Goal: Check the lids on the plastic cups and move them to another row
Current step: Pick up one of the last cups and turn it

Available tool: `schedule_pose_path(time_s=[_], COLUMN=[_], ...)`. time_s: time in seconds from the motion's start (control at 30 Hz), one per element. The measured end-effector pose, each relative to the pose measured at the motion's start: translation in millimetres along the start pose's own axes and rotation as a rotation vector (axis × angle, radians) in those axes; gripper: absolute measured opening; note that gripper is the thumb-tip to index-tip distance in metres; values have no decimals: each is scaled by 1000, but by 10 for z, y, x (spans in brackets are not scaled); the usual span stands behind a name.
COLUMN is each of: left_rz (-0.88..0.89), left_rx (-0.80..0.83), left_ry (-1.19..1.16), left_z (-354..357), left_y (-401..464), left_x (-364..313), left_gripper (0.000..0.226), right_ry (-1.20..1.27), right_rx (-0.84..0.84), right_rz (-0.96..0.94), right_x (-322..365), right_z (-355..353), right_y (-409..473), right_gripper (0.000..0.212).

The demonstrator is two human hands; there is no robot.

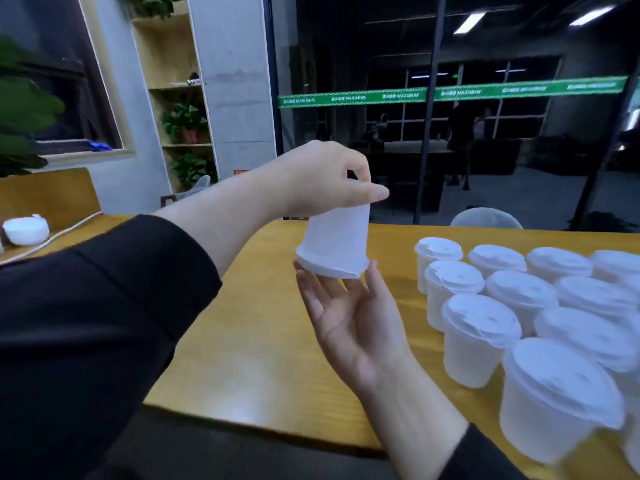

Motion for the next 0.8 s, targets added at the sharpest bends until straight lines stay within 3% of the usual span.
schedule_pose_path(time_s=[0.23, 0.4, 0.5, 0.57, 0.7, 0.8], left_rz=[4, -26, -109, -209, -365, -469], left_rx=[-74, -395, -501, -423, -222, -148], left_ry=[-84, -417, -759, -931, -977, -1022], left_z=[-34, 42, 251, 497, 984, 1284], left_y=[-104, -294, -428, -433, -285, -129], left_x=[-167, 211, 535, 708, 823, 849], left_gripper=[31, 29, 16, 18, 27, 28], right_ry=[-8, -176, -463, -706, -1384, -1795], right_rx=[22, -93, -179, -238, -253, -180], right_rz=[31, -17, -89, -152, -266, -223], right_x=[130, 417, 623, 780, 1168, 1310], right_z=[108, 301, 510, 624, 726, 708], right_y=[-252, -220, -120, -9, 355, 695], right_gripper=[63, 61, 43, 34, 34, 38])
Point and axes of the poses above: each hand's wrist, its own y-axis towards the middle knuckle, its own z-axis out of the palm, x = y × z, the point moved 7 cm from there along y, towards the middle knuckle, and after that the axes turned 4 degrees about -z, right-handed, at the moved point
